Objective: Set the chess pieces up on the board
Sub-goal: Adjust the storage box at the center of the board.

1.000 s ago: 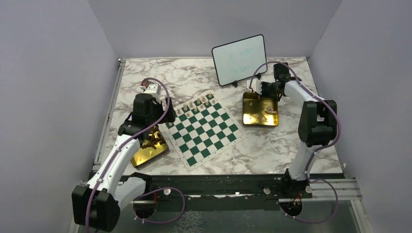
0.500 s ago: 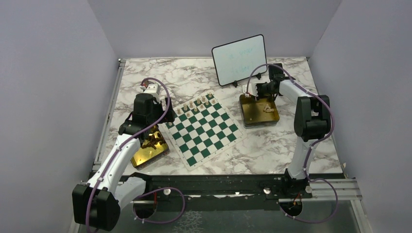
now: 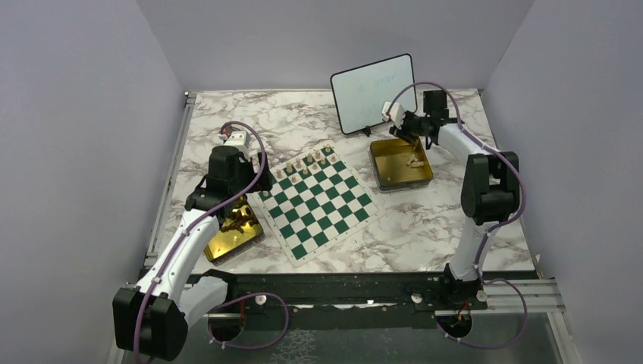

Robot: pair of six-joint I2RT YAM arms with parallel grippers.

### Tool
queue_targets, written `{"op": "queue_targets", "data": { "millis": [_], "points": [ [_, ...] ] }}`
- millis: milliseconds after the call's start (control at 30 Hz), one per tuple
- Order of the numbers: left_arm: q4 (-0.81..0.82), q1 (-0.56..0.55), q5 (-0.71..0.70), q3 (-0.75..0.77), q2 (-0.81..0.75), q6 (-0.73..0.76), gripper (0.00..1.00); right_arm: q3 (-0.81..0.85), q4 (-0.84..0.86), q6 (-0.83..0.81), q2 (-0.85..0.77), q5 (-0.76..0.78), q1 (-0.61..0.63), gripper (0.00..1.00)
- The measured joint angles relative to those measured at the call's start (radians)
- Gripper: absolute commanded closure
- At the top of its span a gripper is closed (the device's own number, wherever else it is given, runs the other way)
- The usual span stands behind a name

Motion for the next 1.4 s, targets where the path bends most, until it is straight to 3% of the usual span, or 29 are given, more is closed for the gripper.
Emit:
{"op": "queue_targets", "data": {
  "millis": [133,233,400,567,700,1133,1400],
  "points": [
    [0.0,0.0,0.0,0.0,0.0,0.0,0.07,0.001,0.051,0.177,-0.048,0.01,0.0,0.56],
    [0.0,0.0,0.0,0.0,-0.001,0.0,0.07,0.001,0.075,0.33,-0.077,0.044,0.0,0.49],
    [0.0,-0.006,0.001,0.0,-0.008,0.0,0.07,0.036,0.06,0.684,-0.097,0.178,0.0,0.5],
    [0.0,-0.008,0.001,0.0,-0.014,0.0,0.07,0.081,0.019,0.952,-0.099,0.164,-0.001,0.5],
    [0.0,-0.008,0.001,0.0,-0.016,0.0,0.07,0.06,-0.006,1.115,-0.099,0.146,0.014,0.44],
    [0.0,-0.009,0.0,0.0,-0.016,0.0,0.07,0.056,-0.074,1.264,0.011,0.339,0.227,0.43],
    [0.0,-0.009,0.0,0.0,-0.016,0.0,0.07,0.063,-0.103,1.238,0.077,0.402,0.263,0.62]
  ]
}}
